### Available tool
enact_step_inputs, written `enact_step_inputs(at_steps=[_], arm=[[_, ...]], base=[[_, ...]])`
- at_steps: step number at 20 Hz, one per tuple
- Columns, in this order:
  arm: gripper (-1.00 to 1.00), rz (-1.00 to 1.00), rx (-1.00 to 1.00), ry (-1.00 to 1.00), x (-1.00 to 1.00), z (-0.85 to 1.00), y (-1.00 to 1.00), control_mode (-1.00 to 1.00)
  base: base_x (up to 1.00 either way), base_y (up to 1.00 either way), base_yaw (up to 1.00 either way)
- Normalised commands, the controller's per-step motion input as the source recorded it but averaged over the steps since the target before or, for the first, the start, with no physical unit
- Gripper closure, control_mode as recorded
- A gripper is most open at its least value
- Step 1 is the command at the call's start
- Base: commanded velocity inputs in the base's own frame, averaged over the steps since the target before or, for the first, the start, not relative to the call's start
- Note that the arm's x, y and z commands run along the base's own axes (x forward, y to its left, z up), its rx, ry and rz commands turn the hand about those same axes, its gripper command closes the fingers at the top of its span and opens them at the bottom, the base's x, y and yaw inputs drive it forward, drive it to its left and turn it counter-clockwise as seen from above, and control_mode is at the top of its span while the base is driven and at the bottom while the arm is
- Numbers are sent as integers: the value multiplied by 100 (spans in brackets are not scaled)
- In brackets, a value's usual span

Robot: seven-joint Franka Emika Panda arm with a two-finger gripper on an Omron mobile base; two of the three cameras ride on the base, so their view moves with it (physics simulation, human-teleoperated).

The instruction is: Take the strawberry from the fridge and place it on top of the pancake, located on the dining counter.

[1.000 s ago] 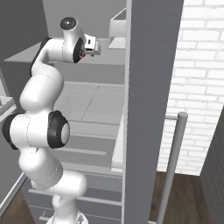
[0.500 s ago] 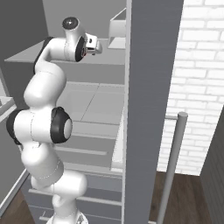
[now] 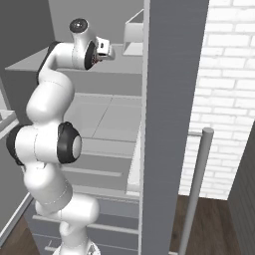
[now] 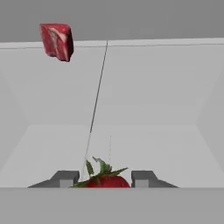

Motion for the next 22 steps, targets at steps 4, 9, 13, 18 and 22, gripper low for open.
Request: enact_step_inputs(at_steps=[4,9,13,18,22], arm=[[100,0,0,-11,-53,0,1,-100],[100,0,0,-19,-96,0,0,-100],[100,0,0,-12,-100,0,0,-100],[100,0,0,10,-100,0,0,-100],[100,0,0,31,-100,-1,0,-100]], base=[[0,0,0],[0,0,0],[0,0,0],[0,0,0],[0,0,0]])
